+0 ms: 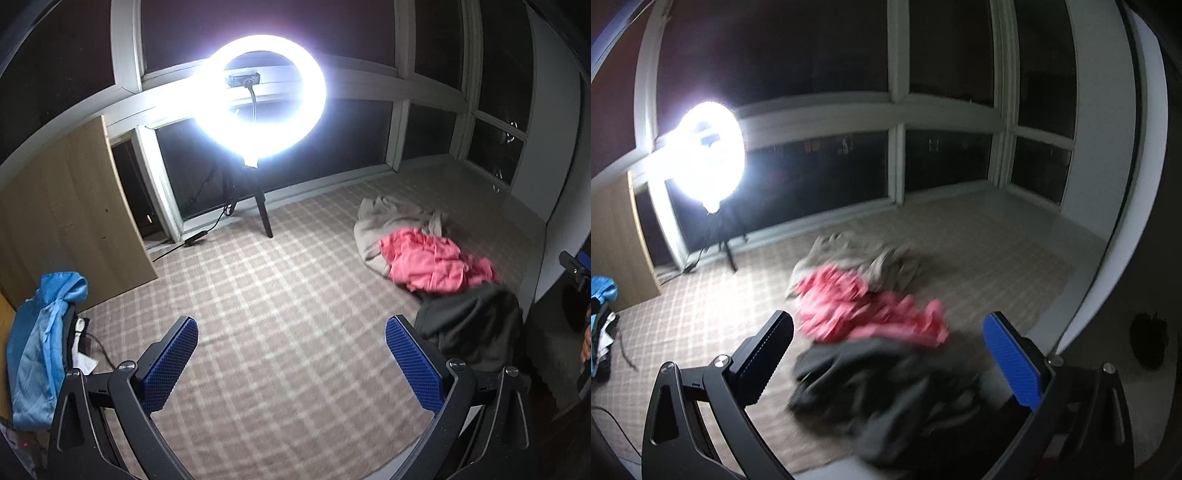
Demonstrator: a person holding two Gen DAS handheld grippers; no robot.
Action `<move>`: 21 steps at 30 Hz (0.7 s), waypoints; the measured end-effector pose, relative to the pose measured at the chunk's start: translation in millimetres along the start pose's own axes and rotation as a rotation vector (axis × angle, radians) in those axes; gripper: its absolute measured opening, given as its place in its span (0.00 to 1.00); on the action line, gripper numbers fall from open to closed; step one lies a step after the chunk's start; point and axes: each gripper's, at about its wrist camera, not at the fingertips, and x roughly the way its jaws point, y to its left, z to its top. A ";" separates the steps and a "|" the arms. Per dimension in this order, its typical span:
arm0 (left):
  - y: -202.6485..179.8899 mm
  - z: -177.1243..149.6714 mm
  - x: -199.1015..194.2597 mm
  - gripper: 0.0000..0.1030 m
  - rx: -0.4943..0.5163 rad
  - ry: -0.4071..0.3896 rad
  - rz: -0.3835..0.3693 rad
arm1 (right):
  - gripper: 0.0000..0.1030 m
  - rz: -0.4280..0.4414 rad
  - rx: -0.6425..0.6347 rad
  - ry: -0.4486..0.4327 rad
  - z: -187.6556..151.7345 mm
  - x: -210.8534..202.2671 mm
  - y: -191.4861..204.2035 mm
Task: Fold clothes
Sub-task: 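Move both tools toward the clothes heap with the dark grey shirt, then grasp the dark grey daisy shirt with the right gripper and lift it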
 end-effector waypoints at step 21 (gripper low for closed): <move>-46.1 22.7 80.1 0.99 -0.001 0.134 -0.085 | 0.82 0.201 -0.268 0.440 -62.8 139.2 -17.7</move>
